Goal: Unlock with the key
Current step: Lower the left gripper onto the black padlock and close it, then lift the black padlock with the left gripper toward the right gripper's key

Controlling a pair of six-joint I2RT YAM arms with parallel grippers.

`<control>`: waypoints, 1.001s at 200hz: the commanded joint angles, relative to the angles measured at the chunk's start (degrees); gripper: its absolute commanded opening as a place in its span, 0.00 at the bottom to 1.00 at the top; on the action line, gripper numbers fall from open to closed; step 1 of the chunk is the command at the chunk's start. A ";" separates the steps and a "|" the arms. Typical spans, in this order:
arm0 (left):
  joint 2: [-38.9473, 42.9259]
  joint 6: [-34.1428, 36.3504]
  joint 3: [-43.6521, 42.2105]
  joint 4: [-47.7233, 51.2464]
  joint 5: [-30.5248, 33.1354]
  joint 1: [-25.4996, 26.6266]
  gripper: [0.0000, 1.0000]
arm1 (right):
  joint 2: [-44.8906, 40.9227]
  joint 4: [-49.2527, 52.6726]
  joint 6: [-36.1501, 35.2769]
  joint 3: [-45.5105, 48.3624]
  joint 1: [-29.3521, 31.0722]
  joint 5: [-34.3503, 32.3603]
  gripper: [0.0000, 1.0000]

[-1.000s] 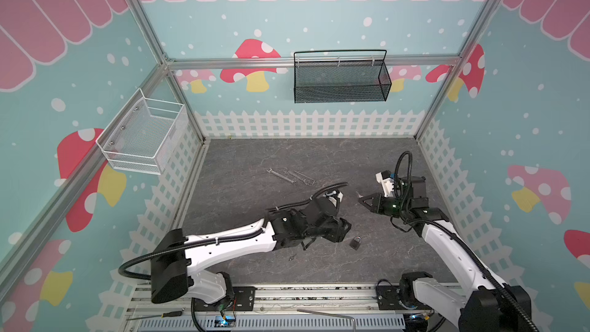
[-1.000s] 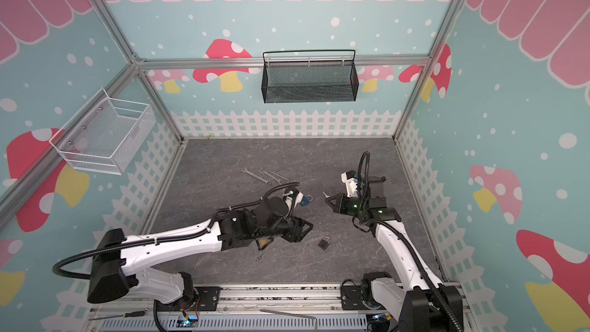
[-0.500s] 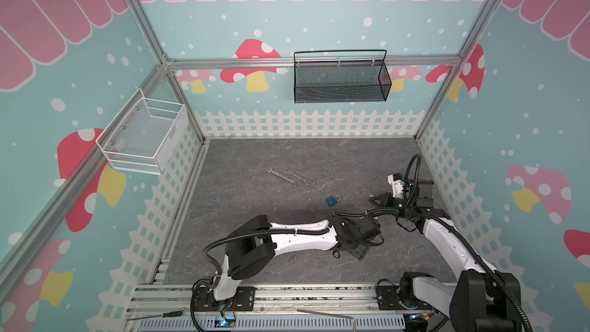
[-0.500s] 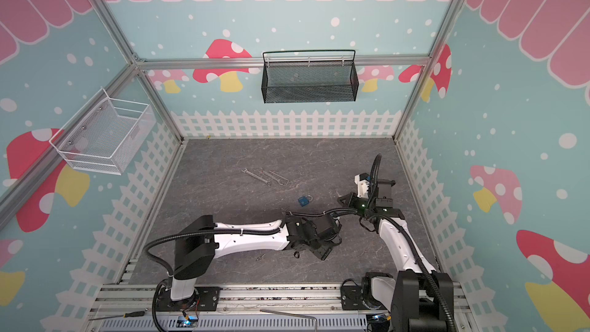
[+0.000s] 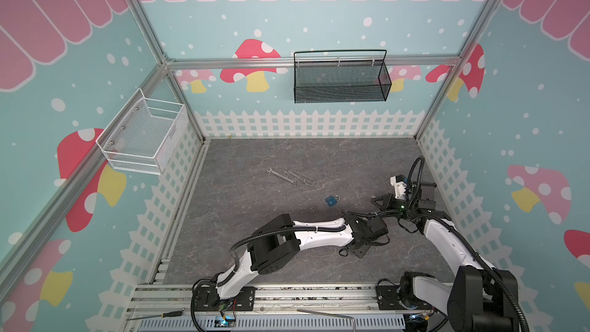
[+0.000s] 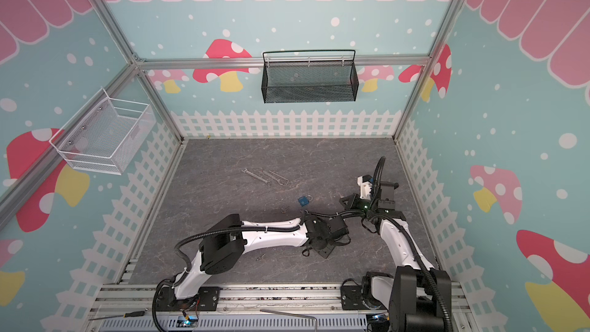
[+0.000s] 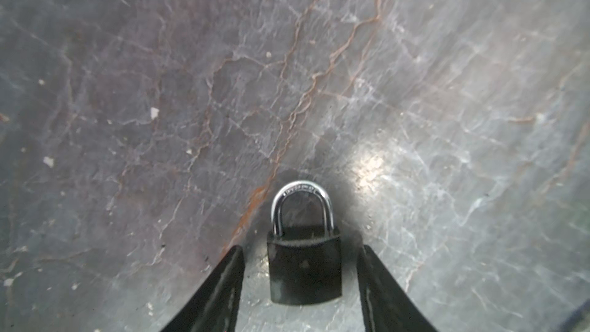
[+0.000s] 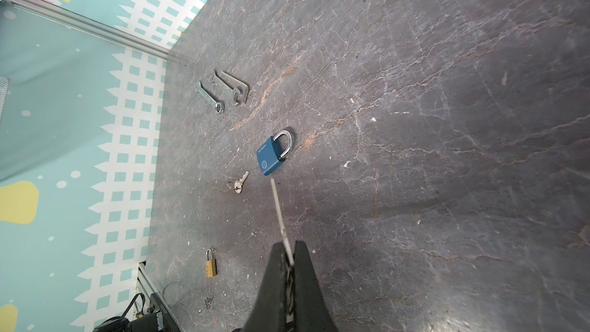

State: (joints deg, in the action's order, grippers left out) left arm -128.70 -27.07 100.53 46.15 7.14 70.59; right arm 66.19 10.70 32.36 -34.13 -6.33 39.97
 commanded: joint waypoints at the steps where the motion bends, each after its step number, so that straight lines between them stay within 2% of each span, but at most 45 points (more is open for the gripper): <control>1: -1.69 -0.64 2.56 2.58 1.04 -0.14 0.53 | 0.60 -1.12 -0.72 0.82 -1.12 1.82 0.00; 65: -4.88 -1.10 4.78 5.02 2.16 -0.17 0.41 | -0.05 -1.38 -1.16 1.13 -2.09 3.36 0.00; 94: -5.37 -1.67 4.88 5.33 2.78 -0.49 0.39 | -1.02 -1.23 -1.42 1.42 -2.11 3.40 0.00; 154: -3.61 -3.01 5.07 5.10 3.25 -1.19 0.22 | -3.19 0.37 -2.20 1.48 -2.11 2.78 0.00; 181: 0.96 -7.52 4.08 4.84 3.89 -2.41 0.13 | -4.30 2.35 -2.65 0.63 -1.94 1.16 0.00; 200: 6.00 -15.09 0.87 4.38 3.80 -4.32 0.08 | -4.41 4.22 -3.37 -0.54 -1.63 -0.25 0.00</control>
State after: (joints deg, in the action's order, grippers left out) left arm -130.10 -32.80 104.03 49.60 8.84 69.56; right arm 62.78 11.05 31.29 -33.41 -7.55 41.10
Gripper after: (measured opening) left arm 0.281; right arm 0.057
